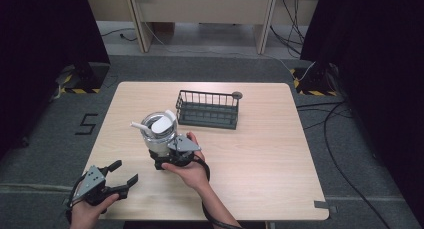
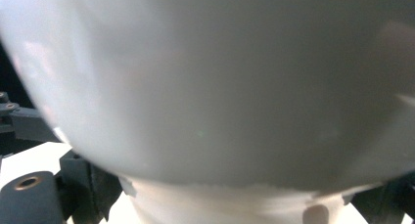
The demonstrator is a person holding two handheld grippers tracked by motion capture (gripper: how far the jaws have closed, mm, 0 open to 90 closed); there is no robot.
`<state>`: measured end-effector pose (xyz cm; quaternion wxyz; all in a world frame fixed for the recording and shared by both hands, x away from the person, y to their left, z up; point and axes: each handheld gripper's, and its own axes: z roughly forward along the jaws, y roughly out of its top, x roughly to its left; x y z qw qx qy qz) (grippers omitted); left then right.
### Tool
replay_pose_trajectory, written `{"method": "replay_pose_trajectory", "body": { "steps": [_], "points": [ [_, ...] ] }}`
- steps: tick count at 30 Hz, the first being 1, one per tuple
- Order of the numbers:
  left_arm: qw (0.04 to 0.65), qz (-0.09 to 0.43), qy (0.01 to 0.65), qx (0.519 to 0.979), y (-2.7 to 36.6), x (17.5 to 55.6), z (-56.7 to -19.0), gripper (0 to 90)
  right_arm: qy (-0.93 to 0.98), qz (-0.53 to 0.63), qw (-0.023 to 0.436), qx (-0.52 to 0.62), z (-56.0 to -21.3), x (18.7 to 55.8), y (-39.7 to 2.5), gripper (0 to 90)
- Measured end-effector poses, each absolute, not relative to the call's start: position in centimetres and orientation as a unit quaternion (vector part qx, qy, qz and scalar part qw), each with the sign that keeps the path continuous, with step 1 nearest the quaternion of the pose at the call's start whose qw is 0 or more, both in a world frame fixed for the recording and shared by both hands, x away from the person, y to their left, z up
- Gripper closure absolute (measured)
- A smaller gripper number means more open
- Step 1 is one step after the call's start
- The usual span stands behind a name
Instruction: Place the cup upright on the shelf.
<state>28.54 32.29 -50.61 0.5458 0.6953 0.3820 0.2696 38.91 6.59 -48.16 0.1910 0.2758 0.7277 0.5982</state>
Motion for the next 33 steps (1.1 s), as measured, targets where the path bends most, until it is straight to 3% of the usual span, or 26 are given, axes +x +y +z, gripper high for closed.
{"method": "replay_pose_trajectory", "body": {
  "steps": [33],
  "points": [
    [0.547, 0.270, 0.383, 0.693, 32.3, 28.6, -50.6, 16.7, 0.684, 0.613, 0.235, 0.319, -44.5, 40.7, 2.2, 10.9]
  ]
}}
